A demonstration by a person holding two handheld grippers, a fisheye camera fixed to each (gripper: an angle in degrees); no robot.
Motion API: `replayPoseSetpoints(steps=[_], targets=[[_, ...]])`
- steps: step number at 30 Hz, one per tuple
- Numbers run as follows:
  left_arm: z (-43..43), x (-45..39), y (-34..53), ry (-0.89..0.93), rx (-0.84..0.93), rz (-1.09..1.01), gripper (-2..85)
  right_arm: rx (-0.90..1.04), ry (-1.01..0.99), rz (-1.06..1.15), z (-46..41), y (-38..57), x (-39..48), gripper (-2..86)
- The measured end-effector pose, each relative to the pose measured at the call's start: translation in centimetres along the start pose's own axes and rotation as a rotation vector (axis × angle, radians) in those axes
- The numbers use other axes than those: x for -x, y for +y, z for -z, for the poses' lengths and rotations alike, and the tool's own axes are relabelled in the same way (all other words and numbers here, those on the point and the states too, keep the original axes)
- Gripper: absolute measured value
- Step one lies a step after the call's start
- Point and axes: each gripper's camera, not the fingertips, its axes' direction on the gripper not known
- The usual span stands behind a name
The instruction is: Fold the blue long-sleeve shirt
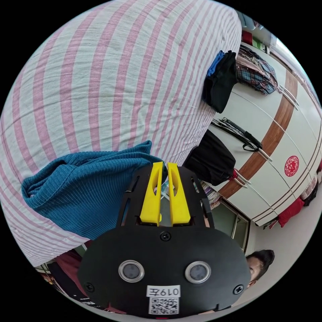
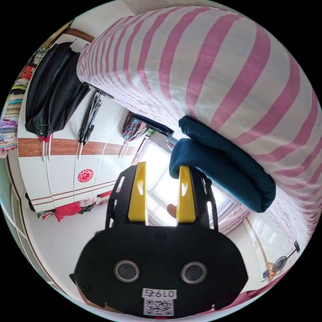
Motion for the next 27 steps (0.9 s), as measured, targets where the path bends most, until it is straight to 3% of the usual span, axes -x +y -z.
replayPoseSetpoints(steps=[3,5,9,13,17,20,23,27], targets=[[-1.5,1.5,-0.5,0.003,0.039,0.015,2.6,-0.013,0.061,-0.006,1.4,0.9,1.3,13.2],[-3.2,1.4,-1.1,-0.167,0.119,-0.024,3.6,-0.053,0.086,-0.016,2.8,1.5,2.0,12.9],[-5.6,-0.4,-1.2,-0.328,0.151,-0.165,6.9,-0.049,0.121,0.030,4.6,2.6,4.2,12.6],[-8.9,-1.3,-0.7,-0.465,0.174,-0.288,10.9,0.089,0.160,0.109,4.4,3.8,6.6,11.9],[-11.0,-0.4,0.5,-0.527,0.124,-0.372,9.1,0.192,0.244,0.249,3.8,5.7,10.0,7.6],[-11.5,-0.3,3.2,-0.546,0.047,-0.557,6.4,0.381,0.420,0.503,2.0,8.2,14.4,2.5],[-12.0,0.2,9.6,-0.667,-0.066,-0.835,3.7,0.652,0.745,0.891,-2.1,13.5,19.6,-0.3],[-13.5,4.0,18.1,-0.801,-0.128,-1.009,2.2,1.035,1.206,1.358,-8.1,22.3,22.8,-0.9]])
